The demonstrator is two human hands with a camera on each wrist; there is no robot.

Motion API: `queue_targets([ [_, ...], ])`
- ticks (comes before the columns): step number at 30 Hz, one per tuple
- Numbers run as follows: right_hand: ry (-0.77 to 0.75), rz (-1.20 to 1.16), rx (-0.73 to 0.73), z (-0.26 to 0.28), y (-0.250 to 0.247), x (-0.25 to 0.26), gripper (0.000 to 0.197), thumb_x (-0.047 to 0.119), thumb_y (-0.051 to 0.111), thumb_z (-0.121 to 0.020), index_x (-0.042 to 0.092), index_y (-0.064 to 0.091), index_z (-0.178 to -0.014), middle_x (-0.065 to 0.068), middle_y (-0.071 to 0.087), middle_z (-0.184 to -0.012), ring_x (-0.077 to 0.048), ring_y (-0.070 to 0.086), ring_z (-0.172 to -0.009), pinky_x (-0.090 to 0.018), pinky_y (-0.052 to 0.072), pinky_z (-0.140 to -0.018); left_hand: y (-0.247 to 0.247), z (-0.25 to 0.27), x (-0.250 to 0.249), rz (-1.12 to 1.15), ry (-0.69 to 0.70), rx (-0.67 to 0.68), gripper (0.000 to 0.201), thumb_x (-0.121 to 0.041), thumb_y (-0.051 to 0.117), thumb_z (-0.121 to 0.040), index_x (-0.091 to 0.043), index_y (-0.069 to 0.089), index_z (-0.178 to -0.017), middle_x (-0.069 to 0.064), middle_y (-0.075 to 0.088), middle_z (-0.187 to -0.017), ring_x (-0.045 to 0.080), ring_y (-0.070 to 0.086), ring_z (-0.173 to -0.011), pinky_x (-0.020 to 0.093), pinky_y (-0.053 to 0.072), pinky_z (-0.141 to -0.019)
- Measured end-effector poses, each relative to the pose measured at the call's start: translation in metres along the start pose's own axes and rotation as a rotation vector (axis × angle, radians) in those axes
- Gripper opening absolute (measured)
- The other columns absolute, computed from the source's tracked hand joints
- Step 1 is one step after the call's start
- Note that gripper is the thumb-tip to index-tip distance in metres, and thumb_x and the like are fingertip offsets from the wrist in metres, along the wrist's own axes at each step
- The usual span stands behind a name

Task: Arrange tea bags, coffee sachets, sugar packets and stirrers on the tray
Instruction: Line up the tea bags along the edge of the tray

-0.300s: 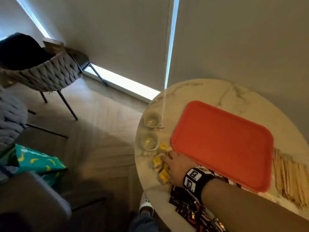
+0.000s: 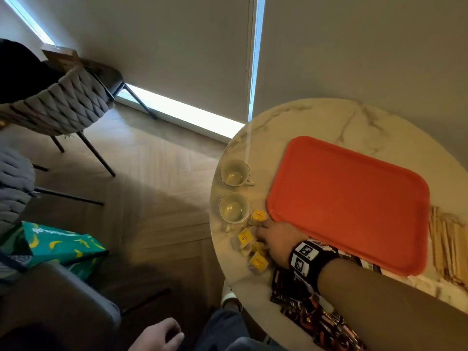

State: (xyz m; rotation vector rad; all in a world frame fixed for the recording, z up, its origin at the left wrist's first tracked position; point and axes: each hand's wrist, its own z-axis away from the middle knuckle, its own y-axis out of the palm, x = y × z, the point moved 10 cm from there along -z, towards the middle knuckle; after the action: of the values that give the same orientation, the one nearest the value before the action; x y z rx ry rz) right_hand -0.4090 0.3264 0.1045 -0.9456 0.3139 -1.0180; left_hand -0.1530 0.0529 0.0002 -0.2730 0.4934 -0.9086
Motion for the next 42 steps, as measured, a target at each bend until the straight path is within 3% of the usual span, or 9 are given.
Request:
queue_targets([
  [8,0.081,-0.362,-0.074,0.011,-0.023,-0.034,0.028,0.015,0.07,-0.077,0.036,0.07,-0.096,0.016,0.066,-0.097,-0.009,0.063,-0.091,-0.027,0.053,-0.076,-0.126,0.038,-0.18,0.3,0.453,-0.256,0.017,-0.019,0.073,-0.096,-0.035,0.072,-0.092,-0.017,0.073,-0.093,0.008,0.071,-0.085,0.028,0.059,-0.078],
  [15,-0.023,-0.725,-0.174,0.063,-0.078,-0.06,0.026,0.007,0.079,-0.079,0.029,0.075,-0.092,0.005,0.074,-0.085,-0.012,0.065,-0.073,-0.029,0.053,-0.069,-0.198,0.083,-0.365,0.746,0.98,-0.304,0.025,-0.032,0.072,-0.083,-0.014,0.07,-0.1,0.021,0.072,-0.102,0.041,0.069,-0.102,0.048,0.058,-0.092],
  [19,-0.167,-1.026,-0.311,0.094,-0.106,-0.079,0.025,-0.005,0.078,-0.08,0.015,0.074,-0.095,-0.014,0.073,-0.091,-0.022,0.065,-0.077,-0.031,0.056,-0.071,-0.169,0.038,-0.435,0.755,0.925,-0.129,0.039,-0.045,0.068,-0.083,-0.015,0.071,-0.108,0.005,0.074,-0.109,0.024,0.069,-0.113,0.052,0.053,-0.107],
  [24,-0.25,-1.269,-0.528,0.113,-0.107,-0.114,0.029,-0.008,0.068,-0.069,0.009,0.069,-0.093,-0.009,0.071,-0.085,-0.022,0.066,-0.073,-0.031,0.058,-0.064,-0.106,0.005,-0.463,0.853,0.901,0.24,0.068,-0.068,0.07,-0.079,-0.013,0.073,-0.119,0.017,0.072,-0.112,0.035,0.069,-0.099,0.045,0.059,-0.082],
  [26,-0.268,-1.299,-0.576,0.116,-0.096,-0.117,0.027,-0.005,0.067,-0.07,0.011,0.07,-0.092,-0.013,0.067,-0.086,-0.028,0.063,-0.075,-0.037,0.055,-0.066,-0.085,0.003,-0.463,0.865,0.935,0.356,0.08,-0.066,0.066,-0.083,-0.007,0.064,-0.137,0.025,0.067,-0.125,0.044,0.066,-0.113,0.053,0.057,-0.089],
  [28,-0.231,-1.294,-0.652,0.122,-0.082,-0.117,0.026,-0.005,0.067,-0.074,0.011,0.068,-0.095,-0.013,0.066,-0.089,-0.03,0.061,-0.08,-0.037,0.055,-0.068,-0.072,0.011,-0.454,0.86,0.996,0.334,0.065,-0.052,0.069,-0.088,-0.008,0.064,-0.136,0.027,0.068,-0.129,0.048,0.069,-0.115,0.057,0.057,-0.091],
  [32,-0.097,-1.249,-0.78,0.136,-0.05,-0.101,0.02,-0.007,0.063,-0.09,0.006,0.066,-0.104,-0.012,0.069,-0.094,-0.025,0.068,-0.083,-0.03,0.063,-0.069,-0.042,0.02,-0.421,0.853,0.986,0.243,0.017,-0.023,0.064,-0.1,-0.012,0.065,-0.113,0.008,0.069,-0.078,0.03,0.075,-0.074,0.045,0.063,-0.076],
  [37,0.085,-1.107,-0.892,0.159,-0.038,-0.09,0.037,0.003,0.079,-0.083,0.006,0.066,-0.118,-0.017,0.07,-0.1,-0.023,0.069,-0.073,-0.034,0.058,-0.063,-0.03,0.026,-0.403,0.901,0.912,0.168,0.014,-0.027,0.063,-0.103,-0.014,0.067,-0.104,0.008,0.074,-0.077,0.025,0.073,-0.075,0.03,0.061,-0.057],
  [42,0.101,-1.143,-0.965,0.147,-0.054,-0.123,0.046,-0.011,0.069,-0.085,0.012,0.062,-0.124,-0.019,0.068,-0.114,-0.03,0.07,-0.095,-0.037,0.062,-0.075,-0.051,-0.009,-0.439,0.984,0.863,0.082,0.02,-0.025,0.065,-0.103,-0.009,0.069,-0.114,0.012,0.074,-0.089,0.023,0.073,-0.069,0.032,0.06,-0.055],
])
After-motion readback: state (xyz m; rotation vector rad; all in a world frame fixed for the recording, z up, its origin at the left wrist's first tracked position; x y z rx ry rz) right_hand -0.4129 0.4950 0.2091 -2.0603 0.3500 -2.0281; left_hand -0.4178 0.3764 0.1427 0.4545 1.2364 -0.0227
